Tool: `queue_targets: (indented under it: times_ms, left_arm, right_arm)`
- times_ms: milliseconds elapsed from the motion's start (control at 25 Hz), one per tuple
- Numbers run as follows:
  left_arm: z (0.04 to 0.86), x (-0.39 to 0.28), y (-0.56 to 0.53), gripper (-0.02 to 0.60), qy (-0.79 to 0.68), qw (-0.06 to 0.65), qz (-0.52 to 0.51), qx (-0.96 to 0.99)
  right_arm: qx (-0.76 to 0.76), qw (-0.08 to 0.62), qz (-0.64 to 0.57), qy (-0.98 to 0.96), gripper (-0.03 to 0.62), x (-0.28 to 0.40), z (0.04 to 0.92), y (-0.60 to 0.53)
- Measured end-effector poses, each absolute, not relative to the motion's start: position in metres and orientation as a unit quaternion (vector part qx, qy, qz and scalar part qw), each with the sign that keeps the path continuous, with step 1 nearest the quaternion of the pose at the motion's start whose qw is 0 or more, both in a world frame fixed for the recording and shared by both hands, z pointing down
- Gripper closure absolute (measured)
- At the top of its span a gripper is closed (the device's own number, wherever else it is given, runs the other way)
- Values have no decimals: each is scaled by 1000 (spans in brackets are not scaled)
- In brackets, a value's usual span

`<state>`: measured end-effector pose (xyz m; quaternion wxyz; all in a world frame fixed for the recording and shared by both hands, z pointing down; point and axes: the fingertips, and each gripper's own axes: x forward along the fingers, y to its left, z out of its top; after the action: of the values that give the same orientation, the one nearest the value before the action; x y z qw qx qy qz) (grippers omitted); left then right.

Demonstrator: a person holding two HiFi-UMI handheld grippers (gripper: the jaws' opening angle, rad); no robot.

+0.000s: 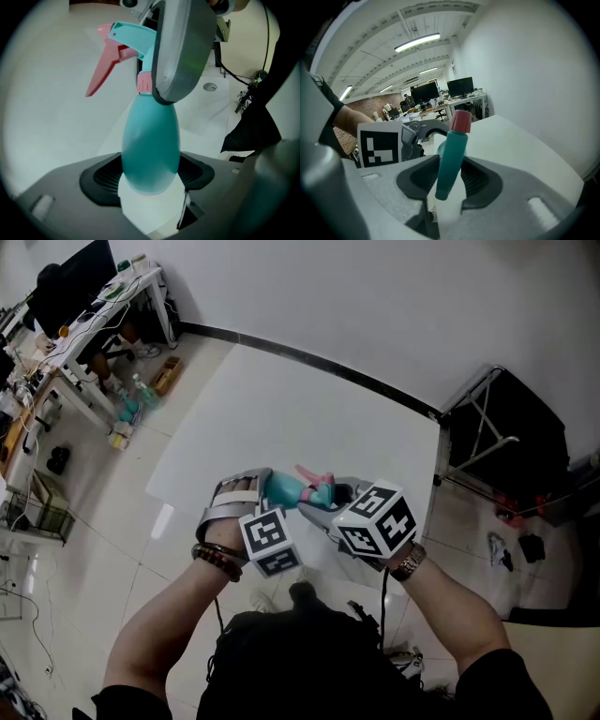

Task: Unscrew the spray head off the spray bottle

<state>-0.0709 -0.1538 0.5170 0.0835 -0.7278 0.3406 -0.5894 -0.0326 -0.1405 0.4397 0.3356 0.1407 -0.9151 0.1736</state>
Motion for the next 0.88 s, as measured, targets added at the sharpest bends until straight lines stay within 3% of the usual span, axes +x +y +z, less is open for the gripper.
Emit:
queue_targets:
  times_ms: [880]
  left_arm:
    - [510, -50, -100, 199, 171, 19, -569, -804]
  right_arm:
    - [-32, 366, -83, -926, 462, -25, 426, -89]
